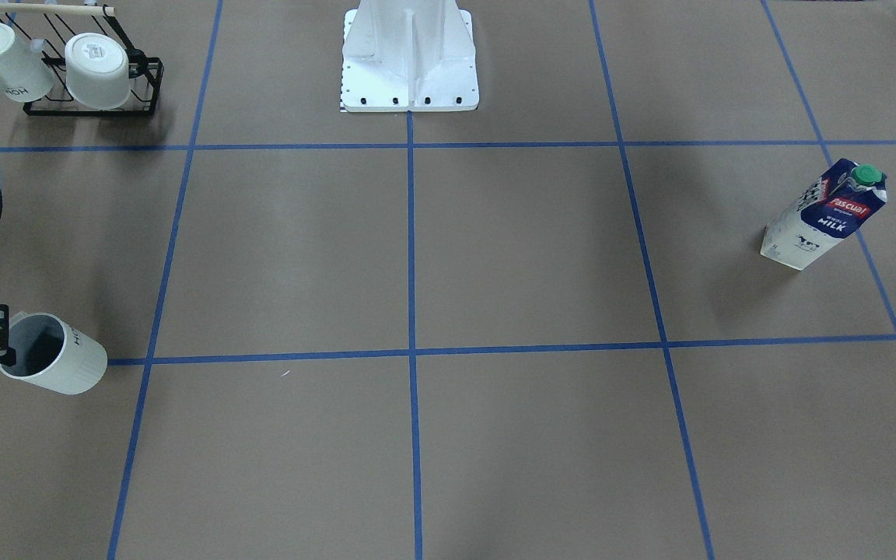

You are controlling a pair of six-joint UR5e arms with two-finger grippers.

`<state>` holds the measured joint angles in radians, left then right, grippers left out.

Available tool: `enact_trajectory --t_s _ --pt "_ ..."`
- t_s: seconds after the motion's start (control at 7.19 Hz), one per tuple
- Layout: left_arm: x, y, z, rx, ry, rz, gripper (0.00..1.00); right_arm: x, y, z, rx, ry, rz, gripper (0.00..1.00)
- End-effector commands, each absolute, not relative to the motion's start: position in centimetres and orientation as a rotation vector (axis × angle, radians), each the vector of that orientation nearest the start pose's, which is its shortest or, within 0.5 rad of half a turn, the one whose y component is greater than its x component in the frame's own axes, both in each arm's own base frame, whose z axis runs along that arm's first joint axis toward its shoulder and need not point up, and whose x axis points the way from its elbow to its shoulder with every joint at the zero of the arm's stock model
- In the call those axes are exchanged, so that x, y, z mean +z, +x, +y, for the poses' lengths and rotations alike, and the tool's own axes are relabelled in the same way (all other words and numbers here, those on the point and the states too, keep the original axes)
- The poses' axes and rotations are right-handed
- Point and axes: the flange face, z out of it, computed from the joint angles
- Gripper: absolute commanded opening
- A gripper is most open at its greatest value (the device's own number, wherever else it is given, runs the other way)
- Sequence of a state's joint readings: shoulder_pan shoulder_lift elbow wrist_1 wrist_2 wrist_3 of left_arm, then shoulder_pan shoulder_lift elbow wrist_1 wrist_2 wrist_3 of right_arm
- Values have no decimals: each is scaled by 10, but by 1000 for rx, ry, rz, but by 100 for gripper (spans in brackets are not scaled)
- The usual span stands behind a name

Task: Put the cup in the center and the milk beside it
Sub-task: 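Carry the white mug with the right gripper to the table center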

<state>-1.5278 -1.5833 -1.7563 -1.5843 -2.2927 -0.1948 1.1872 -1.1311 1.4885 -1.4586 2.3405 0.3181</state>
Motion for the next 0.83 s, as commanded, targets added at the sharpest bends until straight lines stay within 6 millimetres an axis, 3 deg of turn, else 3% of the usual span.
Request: enact_trajectory --t_s 0.0,0.14,0.42,0.56,0.7 --pt "563 -42 -505 -64 100 786 98 315 -275 -655 -150 129 -929 0" --pt "562 -42 -505 -61 103 792 98 265 -336 -650 -144 164 -897 0" --pt "563 -43 -503 -64 102 792 98 188 -450 -634 -69 135 -878 0" --pt "568 -43 -500 -64 93 791 98 173 -488 -619 -71 140 -859 0" --pt "572 -43 -500 -65 88 791 98 176 -510 -605 -88 126 -849 0"
